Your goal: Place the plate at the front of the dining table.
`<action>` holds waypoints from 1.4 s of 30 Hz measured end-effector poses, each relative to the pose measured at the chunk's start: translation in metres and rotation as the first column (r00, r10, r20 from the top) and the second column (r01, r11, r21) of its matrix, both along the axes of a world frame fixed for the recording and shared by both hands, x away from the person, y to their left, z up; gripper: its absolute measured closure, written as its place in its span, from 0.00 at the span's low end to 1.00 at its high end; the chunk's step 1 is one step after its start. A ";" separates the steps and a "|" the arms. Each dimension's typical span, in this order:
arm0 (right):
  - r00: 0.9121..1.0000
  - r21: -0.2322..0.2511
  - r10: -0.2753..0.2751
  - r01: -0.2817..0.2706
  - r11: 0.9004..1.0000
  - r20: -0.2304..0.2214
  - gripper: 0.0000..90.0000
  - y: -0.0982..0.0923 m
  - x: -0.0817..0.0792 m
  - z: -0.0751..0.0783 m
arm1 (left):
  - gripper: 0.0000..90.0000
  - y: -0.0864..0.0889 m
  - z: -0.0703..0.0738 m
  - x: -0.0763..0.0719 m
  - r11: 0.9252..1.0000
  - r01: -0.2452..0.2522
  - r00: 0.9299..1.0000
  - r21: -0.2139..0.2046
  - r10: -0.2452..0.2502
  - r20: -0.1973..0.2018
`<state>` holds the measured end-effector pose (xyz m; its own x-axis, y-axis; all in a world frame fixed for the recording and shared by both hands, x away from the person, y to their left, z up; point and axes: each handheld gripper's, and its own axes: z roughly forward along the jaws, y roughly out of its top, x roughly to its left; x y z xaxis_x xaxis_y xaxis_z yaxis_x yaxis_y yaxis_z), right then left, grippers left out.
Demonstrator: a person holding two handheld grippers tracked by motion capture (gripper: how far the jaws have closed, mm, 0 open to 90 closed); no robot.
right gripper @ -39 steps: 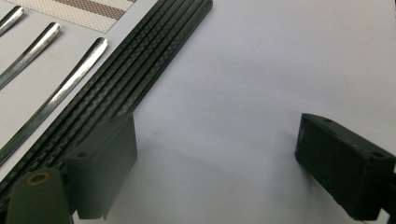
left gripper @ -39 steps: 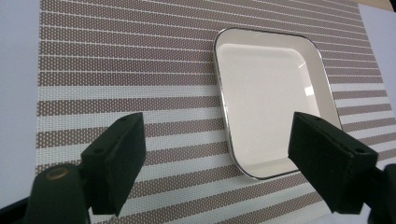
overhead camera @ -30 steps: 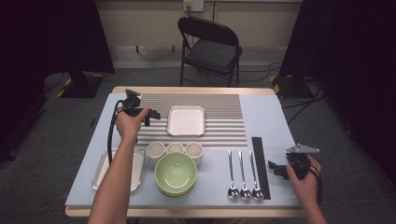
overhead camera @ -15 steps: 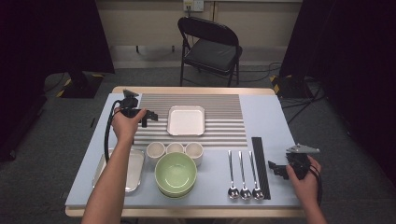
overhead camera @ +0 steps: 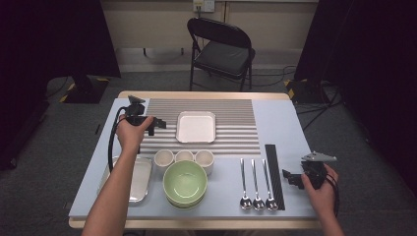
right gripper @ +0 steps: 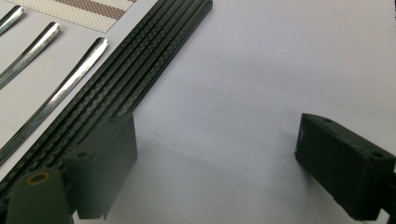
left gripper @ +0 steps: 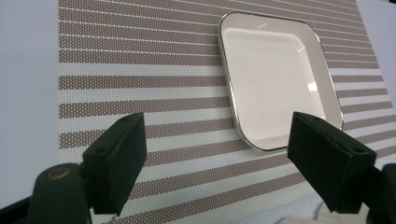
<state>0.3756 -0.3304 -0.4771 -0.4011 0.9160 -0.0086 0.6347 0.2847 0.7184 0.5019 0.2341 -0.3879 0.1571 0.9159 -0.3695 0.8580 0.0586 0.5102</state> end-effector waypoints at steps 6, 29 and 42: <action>1.000 0.000 0.000 0.000 1.000 0.000 0.13 0.000 0.000 0.000 | 0.22 0.004 0.000 -0.004 1.000 0.006 1.000 -0.003 -0.006 0.003; 1.000 -0.001 -0.001 0.001 1.000 0.000 0.13 0.000 0.000 0.000 | 0.22 0.008 -0.003 -0.016 1.000 0.008 1.000 -0.006 -0.008 0.017; 1.000 -0.001 -0.001 0.001 1.000 0.000 0.13 0.000 0.000 0.000 | 0.21 0.014 -0.004 -0.022 1.000 -0.011 0.999 -0.011 0.011 0.030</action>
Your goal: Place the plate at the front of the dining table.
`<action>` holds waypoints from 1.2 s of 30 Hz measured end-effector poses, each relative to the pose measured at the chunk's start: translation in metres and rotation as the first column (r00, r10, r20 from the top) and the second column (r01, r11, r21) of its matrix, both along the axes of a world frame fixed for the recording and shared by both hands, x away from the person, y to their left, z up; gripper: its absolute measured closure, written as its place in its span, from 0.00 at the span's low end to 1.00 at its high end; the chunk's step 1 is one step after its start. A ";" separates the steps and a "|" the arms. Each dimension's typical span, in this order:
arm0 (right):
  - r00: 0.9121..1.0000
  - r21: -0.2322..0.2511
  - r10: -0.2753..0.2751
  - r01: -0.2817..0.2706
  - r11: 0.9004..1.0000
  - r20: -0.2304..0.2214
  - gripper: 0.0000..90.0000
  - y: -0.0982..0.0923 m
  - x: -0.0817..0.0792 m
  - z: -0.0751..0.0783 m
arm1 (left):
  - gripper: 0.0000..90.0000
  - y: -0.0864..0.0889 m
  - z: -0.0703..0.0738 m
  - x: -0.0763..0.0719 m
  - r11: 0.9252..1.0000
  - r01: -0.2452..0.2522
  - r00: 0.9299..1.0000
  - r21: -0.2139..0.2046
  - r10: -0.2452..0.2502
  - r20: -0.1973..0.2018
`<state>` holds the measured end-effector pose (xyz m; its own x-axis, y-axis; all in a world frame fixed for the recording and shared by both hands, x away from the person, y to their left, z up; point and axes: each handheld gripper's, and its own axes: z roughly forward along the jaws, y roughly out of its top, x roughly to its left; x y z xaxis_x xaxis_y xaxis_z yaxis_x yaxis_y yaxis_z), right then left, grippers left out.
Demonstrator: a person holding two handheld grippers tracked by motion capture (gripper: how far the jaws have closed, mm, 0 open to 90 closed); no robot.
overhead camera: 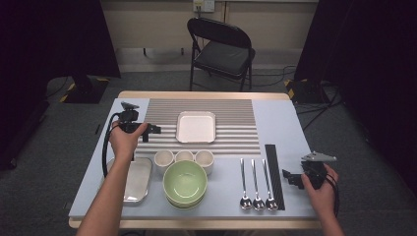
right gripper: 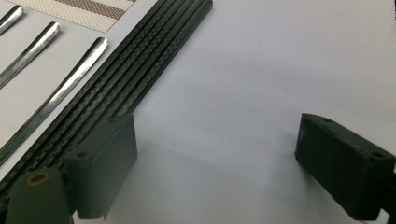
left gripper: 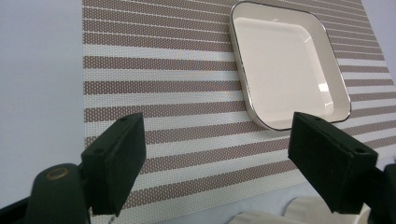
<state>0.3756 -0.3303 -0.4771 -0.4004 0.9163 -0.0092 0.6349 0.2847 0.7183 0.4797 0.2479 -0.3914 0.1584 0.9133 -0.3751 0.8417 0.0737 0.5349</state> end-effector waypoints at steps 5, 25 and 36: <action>1.000 0.000 -0.001 0.001 1.000 0.000 0.13 0.000 0.000 0.000 | 0.21 0.003 0.000 -0.003 1.000 0.001 1.000 0.009 -0.001 0.000; 1.000 0.000 -0.001 0.001 1.000 0.000 0.13 0.000 0.000 0.000 | 0.22 0.004 -0.001 -0.013 1.000 0.025 1.000 0.019 -0.025 0.011; 1.000 -0.001 0.000 0.000 1.000 0.000 0.13 0.000 0.000 0.000 | 0.22 0.006 0.000 -0.018 0.998 0.040 0.999 0.039 -0.041 0.016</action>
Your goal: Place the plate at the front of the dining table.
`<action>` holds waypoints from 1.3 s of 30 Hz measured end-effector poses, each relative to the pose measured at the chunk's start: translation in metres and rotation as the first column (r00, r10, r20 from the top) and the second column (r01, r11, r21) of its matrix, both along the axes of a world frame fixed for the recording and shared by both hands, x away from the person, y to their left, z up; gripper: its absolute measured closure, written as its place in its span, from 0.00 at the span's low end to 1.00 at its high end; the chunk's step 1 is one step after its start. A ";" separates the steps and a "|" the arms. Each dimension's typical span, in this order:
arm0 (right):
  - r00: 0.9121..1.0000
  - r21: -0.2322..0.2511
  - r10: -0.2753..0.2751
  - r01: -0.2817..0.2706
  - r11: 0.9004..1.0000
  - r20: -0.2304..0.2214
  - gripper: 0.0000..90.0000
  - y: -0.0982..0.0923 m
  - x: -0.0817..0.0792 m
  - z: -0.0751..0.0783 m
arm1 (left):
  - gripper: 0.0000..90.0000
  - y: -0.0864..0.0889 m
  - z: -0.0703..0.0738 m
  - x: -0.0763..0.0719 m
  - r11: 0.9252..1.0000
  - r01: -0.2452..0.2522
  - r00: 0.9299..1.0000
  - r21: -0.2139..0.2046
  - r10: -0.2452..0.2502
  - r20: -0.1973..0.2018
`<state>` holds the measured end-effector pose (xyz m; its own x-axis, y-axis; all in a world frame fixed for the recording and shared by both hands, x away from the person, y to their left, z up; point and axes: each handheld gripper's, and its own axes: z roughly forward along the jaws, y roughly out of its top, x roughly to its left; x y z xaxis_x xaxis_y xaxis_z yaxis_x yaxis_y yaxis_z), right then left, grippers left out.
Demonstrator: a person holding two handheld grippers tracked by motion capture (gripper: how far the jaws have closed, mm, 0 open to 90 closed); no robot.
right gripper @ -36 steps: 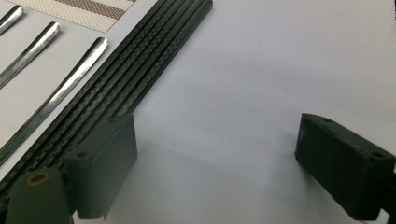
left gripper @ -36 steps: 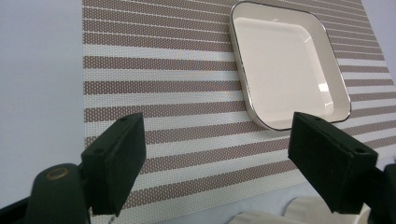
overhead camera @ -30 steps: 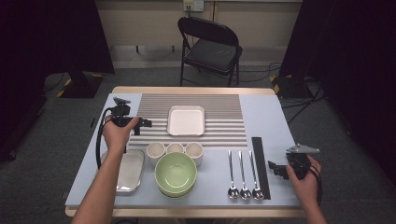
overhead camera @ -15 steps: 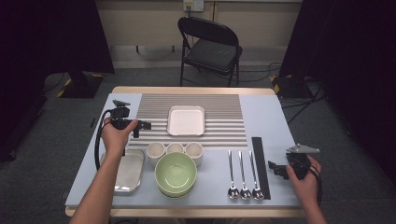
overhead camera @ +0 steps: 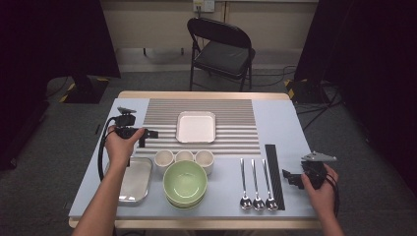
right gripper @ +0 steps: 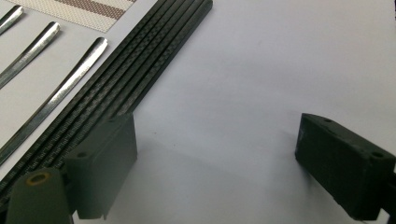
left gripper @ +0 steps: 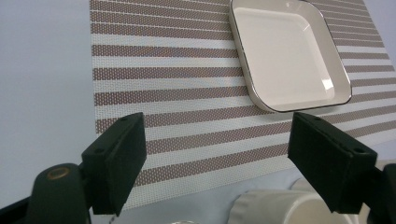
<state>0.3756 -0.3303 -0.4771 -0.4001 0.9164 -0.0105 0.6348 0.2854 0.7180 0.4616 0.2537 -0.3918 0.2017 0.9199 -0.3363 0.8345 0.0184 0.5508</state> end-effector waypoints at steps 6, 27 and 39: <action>1.000 0.000 0.000 0.000 1.000 0.000 0.13 0.000 0.000 0.000 | 0.22 0.000 0.000 -0.003 1.000 0.000 1.000 -0.005 0.000 0.010; 1.000 -0.001 0.000 0.000 1.000 0.001 0.13 0.000 0.000 0.000 | 0.22 0.001 0.002 -0.015 1.000 0.031 0.999 0.001 -0.031 0.028; 1.000 0.001 0.001 -0.001 1.000 -0.001 0.13 0.000 0.000 0.000 | 0.22 -0.001 0.003 -0.022 0.999 0.041 0.999 0.023 -0.041 0.035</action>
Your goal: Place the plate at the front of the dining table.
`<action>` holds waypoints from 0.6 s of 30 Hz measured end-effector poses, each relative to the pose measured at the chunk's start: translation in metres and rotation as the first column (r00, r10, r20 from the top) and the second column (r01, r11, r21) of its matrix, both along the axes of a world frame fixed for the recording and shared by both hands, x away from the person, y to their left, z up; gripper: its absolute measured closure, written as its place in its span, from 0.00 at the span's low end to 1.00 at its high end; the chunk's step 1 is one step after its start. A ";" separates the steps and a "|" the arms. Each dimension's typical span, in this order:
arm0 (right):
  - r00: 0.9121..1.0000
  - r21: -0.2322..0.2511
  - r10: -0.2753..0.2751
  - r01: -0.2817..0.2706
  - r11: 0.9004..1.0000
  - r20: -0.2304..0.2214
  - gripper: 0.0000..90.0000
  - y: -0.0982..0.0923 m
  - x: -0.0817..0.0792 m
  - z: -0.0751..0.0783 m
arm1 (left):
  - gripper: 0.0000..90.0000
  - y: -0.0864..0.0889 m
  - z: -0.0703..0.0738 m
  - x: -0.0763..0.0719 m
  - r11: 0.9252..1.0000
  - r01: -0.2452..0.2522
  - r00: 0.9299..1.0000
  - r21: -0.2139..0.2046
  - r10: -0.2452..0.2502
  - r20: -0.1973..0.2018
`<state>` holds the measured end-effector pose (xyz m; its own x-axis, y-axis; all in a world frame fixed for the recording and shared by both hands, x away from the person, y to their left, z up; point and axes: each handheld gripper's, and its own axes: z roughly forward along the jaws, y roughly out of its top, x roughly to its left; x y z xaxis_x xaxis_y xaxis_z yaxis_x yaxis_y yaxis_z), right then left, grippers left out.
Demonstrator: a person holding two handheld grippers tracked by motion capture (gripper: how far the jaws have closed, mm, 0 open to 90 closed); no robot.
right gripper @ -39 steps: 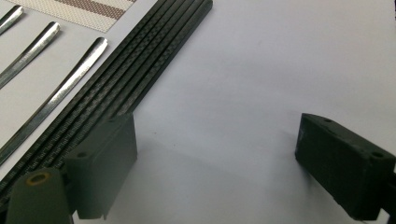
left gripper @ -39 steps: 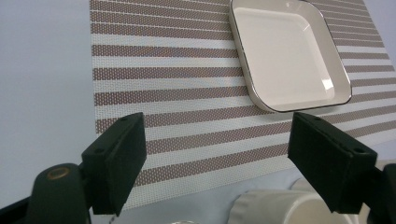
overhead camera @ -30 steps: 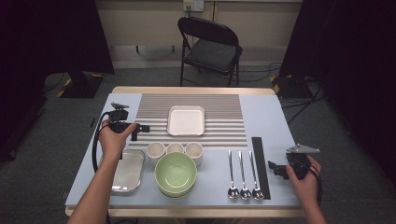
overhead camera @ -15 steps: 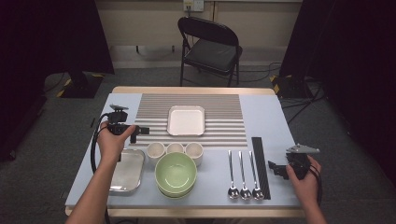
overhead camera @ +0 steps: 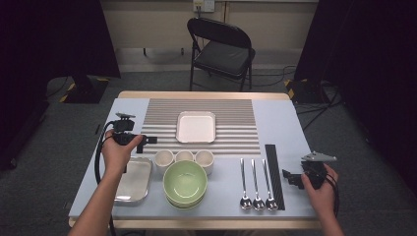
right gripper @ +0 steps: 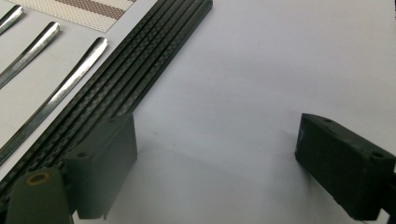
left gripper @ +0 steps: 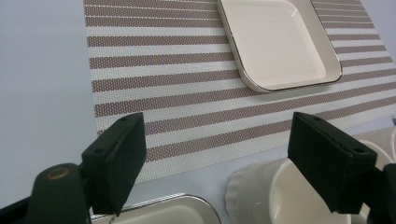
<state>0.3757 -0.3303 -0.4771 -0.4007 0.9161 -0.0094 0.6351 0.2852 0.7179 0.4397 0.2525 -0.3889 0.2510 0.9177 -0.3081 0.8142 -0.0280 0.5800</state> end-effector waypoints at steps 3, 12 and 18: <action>1.000 0.000 -0.002 0.002 1.000 0.000 0.13 0.000 0.000 0.000 | 0.22 0.001 0.000 -0.002 1.000 0.006 1.000 0.005 -0.006 0.002; 1.000 -0.001 -0.001 0.001 1.000 0.001 0.13 0.000 0.000 0.000 | 0.21 0.001 0.001 -0.007 1.000 0.013 1.000 0.001 -0.013 0.020; 1.000 0.000 -0.001 0.001 1.000 0.001 0.13 0.000 0.000 0.000 | 0.21 0.001 -0.001 -0.011 1.000 0.018 1.000 0.002 -0.018 0.015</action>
<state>0.3756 -0.3302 -0.4771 -0.3994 0.9167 -0.0097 0.6350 0.2843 0.7183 0.4290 0.2530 -0.3901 0.2718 0.9137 -0.3023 0.8049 -0.0436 0.5919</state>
